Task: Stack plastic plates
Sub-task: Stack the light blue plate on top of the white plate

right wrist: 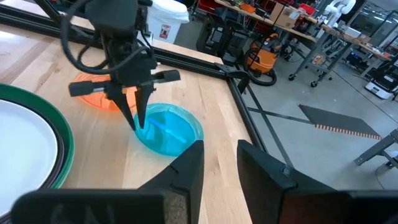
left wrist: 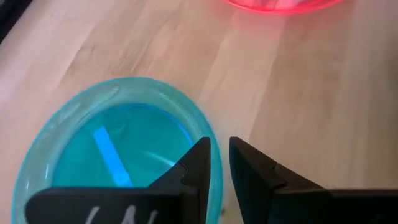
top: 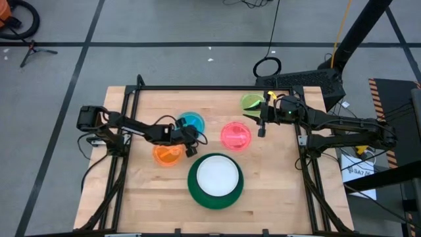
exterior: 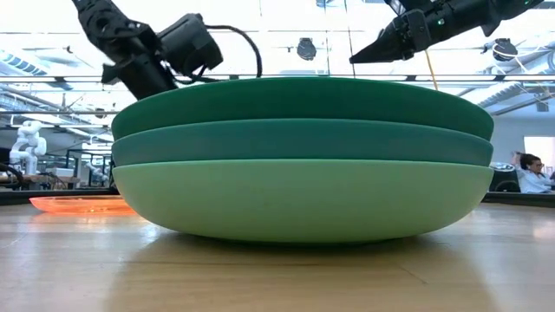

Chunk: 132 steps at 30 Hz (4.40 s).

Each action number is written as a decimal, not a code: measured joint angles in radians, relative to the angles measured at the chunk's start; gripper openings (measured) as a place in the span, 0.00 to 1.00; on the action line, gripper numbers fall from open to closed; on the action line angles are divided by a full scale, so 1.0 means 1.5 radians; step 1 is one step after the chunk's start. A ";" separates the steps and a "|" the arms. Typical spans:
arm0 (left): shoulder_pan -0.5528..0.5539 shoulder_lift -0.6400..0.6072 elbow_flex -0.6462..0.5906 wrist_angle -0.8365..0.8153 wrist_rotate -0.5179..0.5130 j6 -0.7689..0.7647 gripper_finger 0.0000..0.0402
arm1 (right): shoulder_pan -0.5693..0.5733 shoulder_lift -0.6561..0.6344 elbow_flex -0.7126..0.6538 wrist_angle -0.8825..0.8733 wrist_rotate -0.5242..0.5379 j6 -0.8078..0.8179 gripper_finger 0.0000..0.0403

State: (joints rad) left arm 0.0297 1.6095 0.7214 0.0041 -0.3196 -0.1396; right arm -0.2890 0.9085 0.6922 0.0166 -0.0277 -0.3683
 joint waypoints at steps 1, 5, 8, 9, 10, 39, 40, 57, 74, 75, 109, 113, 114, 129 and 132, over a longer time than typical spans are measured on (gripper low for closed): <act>-0.003 -0.001 0.011 -0.020 0.000 0.003 0.17 | 0.000 0.000 0.000 0.000 0.000 0.000 0.22; -0.014 -0.004 0.050 -0.069 -0.001 0.026 0.17 | 0.000 0.000 0.000 0.000 0.000 0.000 0.22; -0.021 -0.004 0.051 -0.074 -0.002 0.027 0.17 | 0.000 0.000 0.000 -0.003 0.000 0.003 0.22; -0.021 -0.004 0.051 -0.074 -0.002 0.017 0.17 | 0.000 0.000 0.000 -0.003 0.000 0.004 0.22; -0.021 -0.004 0.051 -0.075 -0.001 0.004 0.17 | 0.000 0.000 0.000 -0.003 0.000 0.004 0.22; 0.002 0.057 0.051 -0.101 0.000 -0.007 0.55 | 0.000 0.000 0.000 -0.010 0.000 0.005 0.22; 0.002 0.066 0.050 -0.103 0.000 -0.006 0.55 | 0.000 0.000 0.000 -0.009 0.000 0.005 0.22; -0.001 0.089 0.052 -0.086 -0.017 -0.009 0.39 | 0.000 0.000 0.000 -0.010 0.000 0.005 0.22; -0.028 0.091 0.051 -0.086 -0.051 -0.008 0.23 | 0.000 0.000 0.000 -0.010 0.000 0.005 0.22; -0.028 0.091 0.050 -0.086 -0.051 -0.008 0.23 | 0.000 0.000 0.000 -0.011 0.000 0.005 0.22; -0.028 0.091 0.050 -0.089 -0.061 0.002 0.23 | 0.000 0.000 0.000 -0.013 0.000 0.011 0.22; -0.028 0.091 0.050 -0.091 -0.068 0.004 0.23 | 0.000 0.000 0.000 -0.013 0.000 0.018 0.22; -0.028 0.091 0.050 -0.091 -0.069 0.004 0.23 | 0.000 0.000 0.000 -0.013 0.000 0.018 0.22; -0.028 0.091 0.050 -0.092 -0.079 0.004 0.02 | 0.000 0.000 0.000 -0.016 0.000 0.029 0.22; -0.030 0.091 0.050 -0.092 -0.079 0.004 0.02 | 0.000 0.000 0.000 -0.025 0.000 0.036 0.22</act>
State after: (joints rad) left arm -0.0150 1.7454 0.7963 -0.1337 -0.4385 -0.1333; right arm -0.2891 0.9081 0.6918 -0.0204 -0.0280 -0.3138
